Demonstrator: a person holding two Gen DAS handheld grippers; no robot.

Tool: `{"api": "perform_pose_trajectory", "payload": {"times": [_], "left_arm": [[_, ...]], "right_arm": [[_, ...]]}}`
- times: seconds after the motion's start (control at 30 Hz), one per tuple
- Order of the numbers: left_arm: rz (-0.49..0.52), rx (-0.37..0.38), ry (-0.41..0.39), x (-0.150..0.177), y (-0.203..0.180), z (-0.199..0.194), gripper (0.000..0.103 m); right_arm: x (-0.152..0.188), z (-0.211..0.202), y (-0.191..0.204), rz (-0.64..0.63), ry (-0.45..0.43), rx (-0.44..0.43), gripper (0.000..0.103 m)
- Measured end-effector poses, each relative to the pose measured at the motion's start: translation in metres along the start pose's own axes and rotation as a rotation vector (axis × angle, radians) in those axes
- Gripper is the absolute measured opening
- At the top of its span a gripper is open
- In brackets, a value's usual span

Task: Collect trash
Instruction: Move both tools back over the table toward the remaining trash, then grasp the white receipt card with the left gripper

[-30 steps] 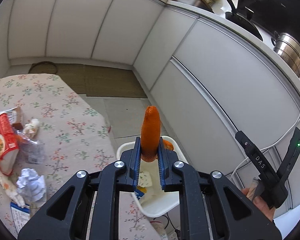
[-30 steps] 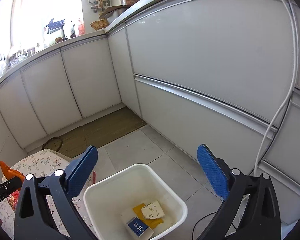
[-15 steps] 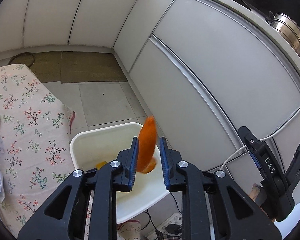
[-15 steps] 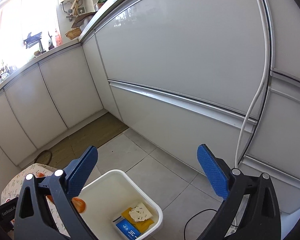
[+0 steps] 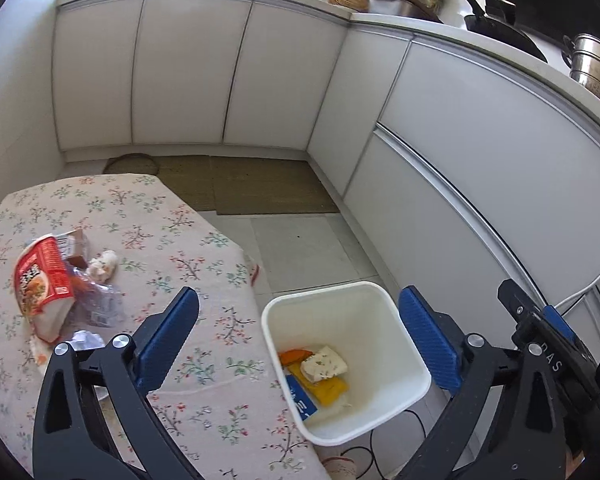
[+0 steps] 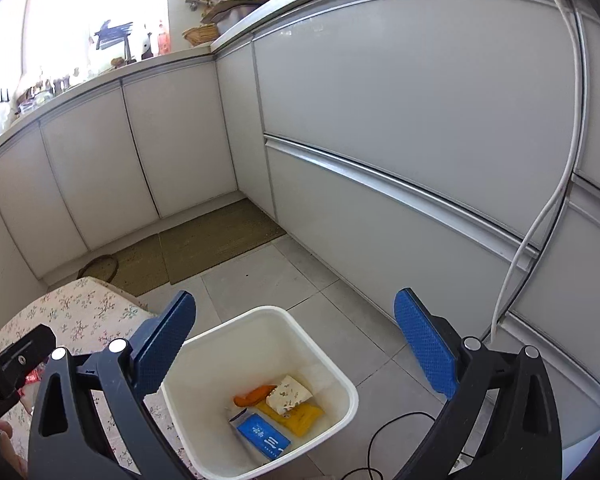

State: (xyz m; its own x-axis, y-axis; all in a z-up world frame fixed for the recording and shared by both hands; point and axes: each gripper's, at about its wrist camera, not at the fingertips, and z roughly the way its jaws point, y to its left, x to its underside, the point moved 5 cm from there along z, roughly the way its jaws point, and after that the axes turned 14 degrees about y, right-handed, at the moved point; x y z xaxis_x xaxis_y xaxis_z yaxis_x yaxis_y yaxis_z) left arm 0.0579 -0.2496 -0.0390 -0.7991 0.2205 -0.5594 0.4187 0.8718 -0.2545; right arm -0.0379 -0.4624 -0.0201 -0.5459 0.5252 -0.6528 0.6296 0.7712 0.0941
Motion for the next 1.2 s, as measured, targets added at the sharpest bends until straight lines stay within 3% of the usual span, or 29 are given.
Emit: {"api": "perform_pose_trajectory", "payload": {"times": [0.23,0.4,0.53,0.63,0.77,0.87,1.1,1.2], "left_arm": [[-0.020,-0.134,0.029,0.022,0.055,-0.027,0.096],[-0.047,-0.238,0.096,0.046,0.110,-0.042,0.096],[-0.075,-0.307,0.158,0.065,0.155,-0.044,0.096],[-0.106,-0.322,0.229,0.082,0.186,-0.037,0.096],[-0.123,-0.284,0.389,0.107,0.213,-0.010,0.096],[-0.103,-0.309,0.499,0.125,0.223,0.012,0.096],[-0.112,-0.299,0.602,0.145,0.237,0.043,0.096],[-0.102,-0.305,0.626,0.152,0.240,0.052,0.090]], "right_arm": [[0.025,-0.014,0.054,-0.090,0.036,-0.064,0.097],[0.055,-0.011,0.103,-0.191,0.127,-0.136,0.097],[0.071,-0.015,0.139,-0.299,0.122,-0.153,0.097],[0.079,-0.016,0.158,-0.338,0.134,-0.181,0.097],[0.087,-0.007,0.177,-0.359,0.191,-0.223,0.097],[0.093,0.002,0.189,-0.373,0.237,-0.243,0.097],[0.121,0.033,0.218,-0.392,0.438,-0.339,0.097],[0.132,0.047,0.229,-0.357,0.546,-0.403,0.097]]}}
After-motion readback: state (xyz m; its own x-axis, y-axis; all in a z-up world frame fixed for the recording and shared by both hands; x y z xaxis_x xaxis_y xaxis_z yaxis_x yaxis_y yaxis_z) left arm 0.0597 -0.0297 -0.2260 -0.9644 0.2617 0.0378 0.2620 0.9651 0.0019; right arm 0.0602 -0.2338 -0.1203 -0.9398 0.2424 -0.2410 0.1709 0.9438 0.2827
